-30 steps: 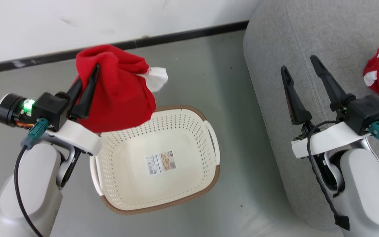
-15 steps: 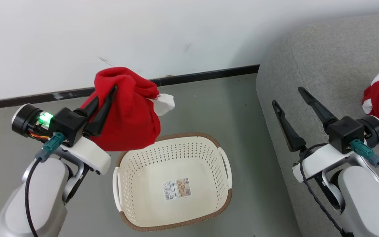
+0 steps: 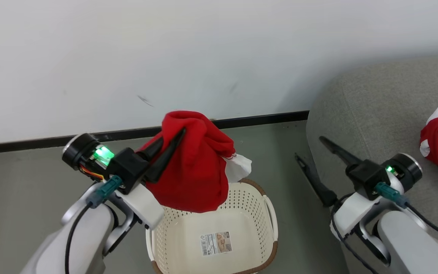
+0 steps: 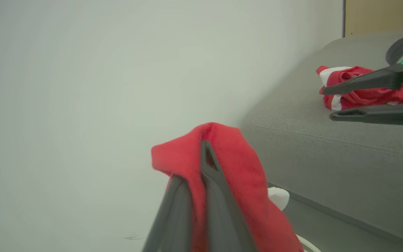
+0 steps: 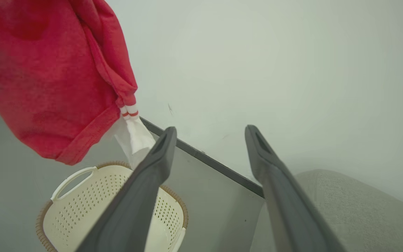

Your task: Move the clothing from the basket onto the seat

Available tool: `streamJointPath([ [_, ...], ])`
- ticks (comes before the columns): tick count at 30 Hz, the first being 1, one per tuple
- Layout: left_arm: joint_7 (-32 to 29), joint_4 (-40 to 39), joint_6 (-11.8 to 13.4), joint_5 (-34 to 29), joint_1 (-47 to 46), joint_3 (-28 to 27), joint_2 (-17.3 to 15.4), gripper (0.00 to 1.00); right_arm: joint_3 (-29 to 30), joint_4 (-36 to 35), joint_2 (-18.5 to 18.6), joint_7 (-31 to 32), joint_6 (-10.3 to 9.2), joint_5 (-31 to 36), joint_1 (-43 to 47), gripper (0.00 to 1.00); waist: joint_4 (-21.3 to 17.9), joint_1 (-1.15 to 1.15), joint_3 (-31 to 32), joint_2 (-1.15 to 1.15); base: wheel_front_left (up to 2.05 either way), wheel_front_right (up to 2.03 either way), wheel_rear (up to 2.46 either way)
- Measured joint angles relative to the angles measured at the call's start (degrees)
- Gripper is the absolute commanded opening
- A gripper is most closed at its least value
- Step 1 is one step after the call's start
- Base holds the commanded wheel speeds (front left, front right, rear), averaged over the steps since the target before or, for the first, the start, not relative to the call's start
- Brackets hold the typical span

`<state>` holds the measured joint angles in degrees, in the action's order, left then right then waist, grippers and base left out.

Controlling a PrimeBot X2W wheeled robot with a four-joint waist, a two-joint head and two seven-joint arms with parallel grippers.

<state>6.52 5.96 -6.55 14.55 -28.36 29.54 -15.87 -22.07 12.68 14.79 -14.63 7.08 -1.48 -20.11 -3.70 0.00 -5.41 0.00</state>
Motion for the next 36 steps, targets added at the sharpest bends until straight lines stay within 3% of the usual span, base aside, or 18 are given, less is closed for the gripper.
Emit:
streamJointPath([
  [5, -2.3, -2.9, -0.2, 0.8, 1.4, 2.8, 1.1, 0.00, -7.8, 2.3, 1.7, 0.0, 0.00, -2.8, 0.0, 1.00, 0.8, 0.00, 2.3, 0.00, 0.00, 0.00, 0.00],
  [14, -5.0, -6.7, -0.4, 1.7, 2.1, 5.8, 1.3, 0.00, -15.3, 4.1, 3.7, 0.0, 0.00, -6.2, -1.1, 1.00, 1.4, 0.00, 4.6, 0.00, 0.00, 0.00, 0.00],
  [32, -9.0, -13.9, -0.6, 4.1, 3.0, 8.9, 2.3, 0.00, -29.8, 8.1, 2.5, 0.0, 0.00, -11.9, -11.3, 1.00, 2.6, 0.00, 4.4, 0.00, 0.00, 0.00, 0.00],
  [33, -9.0, -13.9, -0.6, 4.1, 3.0, 8.9, 2.3, 0.00, -29.8, 8.1, 2.5, 0.0, 0.00, -11.9, -11.3, 0.88, 2.6, 0.00, 4.4, 0.00, 0.00, 0.00, 0.00],
  [34, -9.1, -14.3, -0.6, 4.1, 3.0, 9.0, 2.4, 0.00, -31.0, 8.7, 1.9, 0.0, 0.00, -13.0, -11.9, 0.53, 2.7, 0.00, 4.2, 0.00, 0.00, 0.00, 0.00],
  [36, -9.3, -14.6, -0.6, 4.1, 3.0, 9.0, 2.3, 0.00, -31.7, 9.1, 1.3, 0.0, 0.00, -13.4, -12.5, 0.35, 2.9, 0.00, 4.0, 0.00, 0.00, 0.00, 0.00],
])
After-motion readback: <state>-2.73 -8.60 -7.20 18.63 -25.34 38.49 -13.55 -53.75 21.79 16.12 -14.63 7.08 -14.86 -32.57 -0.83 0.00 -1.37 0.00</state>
